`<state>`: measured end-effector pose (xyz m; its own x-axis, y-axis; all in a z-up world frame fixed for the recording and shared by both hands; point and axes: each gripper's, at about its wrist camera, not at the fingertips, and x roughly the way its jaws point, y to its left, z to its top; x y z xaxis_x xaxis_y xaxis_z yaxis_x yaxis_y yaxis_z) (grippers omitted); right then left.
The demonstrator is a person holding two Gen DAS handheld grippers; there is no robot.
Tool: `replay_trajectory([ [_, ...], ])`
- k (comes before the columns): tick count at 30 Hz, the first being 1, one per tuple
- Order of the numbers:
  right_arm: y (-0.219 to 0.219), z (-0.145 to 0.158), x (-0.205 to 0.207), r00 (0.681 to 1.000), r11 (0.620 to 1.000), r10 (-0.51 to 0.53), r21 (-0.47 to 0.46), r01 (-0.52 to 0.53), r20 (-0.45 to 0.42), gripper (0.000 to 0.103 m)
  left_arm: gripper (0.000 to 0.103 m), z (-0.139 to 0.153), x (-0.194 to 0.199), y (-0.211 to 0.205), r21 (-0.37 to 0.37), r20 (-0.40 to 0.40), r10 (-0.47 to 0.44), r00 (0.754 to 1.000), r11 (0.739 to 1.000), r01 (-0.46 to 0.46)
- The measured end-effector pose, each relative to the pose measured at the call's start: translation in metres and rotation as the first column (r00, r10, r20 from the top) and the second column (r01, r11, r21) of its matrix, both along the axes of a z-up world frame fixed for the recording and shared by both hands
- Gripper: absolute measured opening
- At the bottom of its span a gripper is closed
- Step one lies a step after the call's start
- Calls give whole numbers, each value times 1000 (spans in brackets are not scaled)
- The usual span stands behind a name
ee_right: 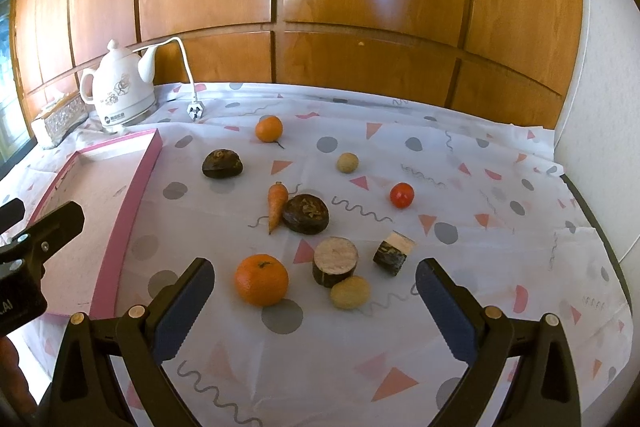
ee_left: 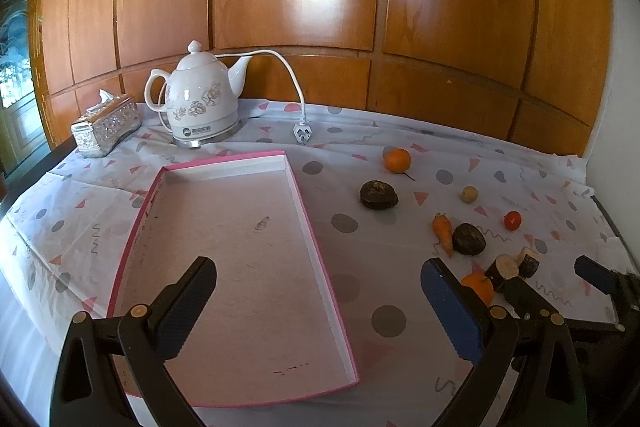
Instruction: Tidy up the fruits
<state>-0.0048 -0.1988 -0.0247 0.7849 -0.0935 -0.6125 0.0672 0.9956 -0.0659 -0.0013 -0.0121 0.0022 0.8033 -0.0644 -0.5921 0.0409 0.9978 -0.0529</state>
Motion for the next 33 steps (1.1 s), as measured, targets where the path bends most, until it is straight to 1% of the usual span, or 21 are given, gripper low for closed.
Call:
replay_trajectory([
  [5, -14, -2, 1, 1000, 1000, 3, 31, -2, -13, 100, 103, -2, 0, -6, -5, -8, -45, 999, 999, 45],
  [7, -24, -3, 2, 1000, 998, 20, 56, -19, -22, 96, 103, -3, 1, -9, -29, -15, -90, 996, 996, 90],
  [9, -33, -6, 5, 999, 997, 27, 77, -24, -45, 84, 103, -4, 3, -15, -47, -29, -141, 990, 989, 140],
  [10, -42, -8, 7, 997, 995, 26, 96, -20, -67, 81, 103, -5, 5, -19, -48, -42, -166, 985, 985, 164],
  [11, -47, -10, 8, 997, 994, 25, 107, -17, -78, 73, 103, -6, 6, -23, -52, -53, -195, 979, 980, 192],
  [12, -53, -12, 8, 995, 993, 24, 117, -13, -94, 62, 103, -6, 6, -27, -57, -60, -222, 973, 974, 219],
  [13, -62, -16, 9, 993, 993, 20, 121, -6, -115, 56, 103, -6, 6, -31, -60, -61, -248, 967, 968, 244],
  [14, -66, -17, 9, 992, 993, 20, 122, -4, -125, 46, 103, -7, 7, -35, -59, -65, -270, 961, 962, 267],
  [15, -73, -20, 7, 990, 992, 21, 124, -4, -137, 40, 103, -8, 9, -41, -56, -78, -290, 954, 957, 286],
  [17, -82, -26, 6, 988, 993, 19, 116, -1, -156, 33, 102, -13, 14, -51, -58, -116, -330, 937, 944, 325],
  [19, -93, -33, 4, 985, 992, 13, 122, 9, -172, 30, 96, -18, 18, -63, -46, -142, -358, 923, 934, 356],
  [20, -96, -35, 4, 984, 991, 11, 133, 13, -175, 28, 95, -21, 21, -69, -46, -157, -377, 913, 926, 375],
  [22, -104, -38, 4, 985, 988, 1, 152, 26, -174, 28, 86, -27, 26, -79, -54, -180, -404, 897, 914, 401],
  [24, -107, -39, 4, 985, 983, 15, 181, 17, -172, 28, 80, -33, 31, -87, -60, -204, -419, 885, 907, 416],
  [27, -106, -42, 5, 984, 982, 40, 188, -7, -172, 28, 79, -41, 38, -98, -75, -225, -444, 867, 895, 439],
  [30, -104, -46, 5, 982, 977, 69, 212, -31, -175, 28, 79, -48, 42, -112, -61, -238, -464, 853, 884, 463],
  [33, -102, -48, 4, 981, 968, 107, 243, -65, -164, 28, 68, -57, 50, -122, -51, -262, -465, 846, 882, 469],
])
